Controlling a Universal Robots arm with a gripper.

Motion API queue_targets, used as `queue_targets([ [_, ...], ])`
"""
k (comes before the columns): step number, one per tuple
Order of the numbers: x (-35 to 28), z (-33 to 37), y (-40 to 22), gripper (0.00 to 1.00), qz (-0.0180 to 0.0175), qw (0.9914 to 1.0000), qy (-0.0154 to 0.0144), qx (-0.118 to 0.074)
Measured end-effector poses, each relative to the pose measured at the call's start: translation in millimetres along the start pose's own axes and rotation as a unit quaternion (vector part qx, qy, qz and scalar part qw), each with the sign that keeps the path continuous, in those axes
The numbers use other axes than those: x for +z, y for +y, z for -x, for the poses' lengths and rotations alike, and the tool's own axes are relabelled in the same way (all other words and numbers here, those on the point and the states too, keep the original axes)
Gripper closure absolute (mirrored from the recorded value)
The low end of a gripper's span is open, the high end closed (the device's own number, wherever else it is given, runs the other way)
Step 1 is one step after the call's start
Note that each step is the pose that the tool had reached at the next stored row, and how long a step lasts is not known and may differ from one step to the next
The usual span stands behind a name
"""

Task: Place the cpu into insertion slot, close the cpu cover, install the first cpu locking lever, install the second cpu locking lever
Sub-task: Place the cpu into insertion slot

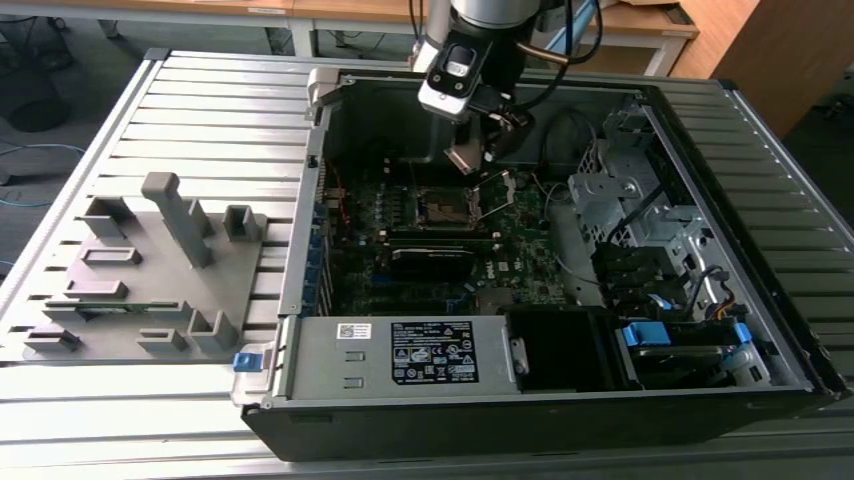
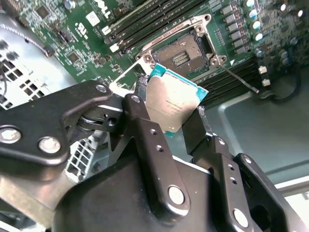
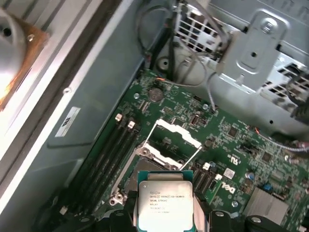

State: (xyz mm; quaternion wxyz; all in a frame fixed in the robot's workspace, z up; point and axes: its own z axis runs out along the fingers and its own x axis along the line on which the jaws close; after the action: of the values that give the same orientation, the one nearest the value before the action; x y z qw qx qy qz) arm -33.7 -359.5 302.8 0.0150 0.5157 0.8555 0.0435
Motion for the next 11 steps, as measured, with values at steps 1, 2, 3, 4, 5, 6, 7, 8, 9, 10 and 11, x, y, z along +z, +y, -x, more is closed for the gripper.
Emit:
queue_targets([
  [1,0.2,0.0,0.0,0.46,0.0002,0.99996,-0.0008,0.009],
  [2,0.5,0.0,0.0,0.46,0.0004,0.99985,-0.0015,0.017],
  [3,0.7,0.0,0.0,0.46,0.0005,0.99966,-0.0023,0.026],
  [4,0.8,0.0,-0.1,0.46,0.0007,0.99941,-0.003,0.034],
  [5,0.8,0.0,-0.1,0.46,0.0007,0.99922,-0.0035,0.039],
  [6,0.8,0.0,-0.1,0.46,0.0007,0.99919,-0.0036,0.04],
  [7,0.8,0.0,-0.1,0.46,0.0007,0.99919,-0.0036,0.04],
  [8,0.9,0.0,-0.1,0.46,0.0008,0.99918,-0.0036,0.04],
  [9,0.9,0.0,-0.1,0.46,0.0008,0.99917,-0.0036,0.04],
  [10,0.9,0.0,-0.1,0.46,0.0008,0.99917,-0.0036,0.041],
  [11,0.9,0.0,-0.1,0.46,0.0008,0.99917,-0.0036,0.041],
])
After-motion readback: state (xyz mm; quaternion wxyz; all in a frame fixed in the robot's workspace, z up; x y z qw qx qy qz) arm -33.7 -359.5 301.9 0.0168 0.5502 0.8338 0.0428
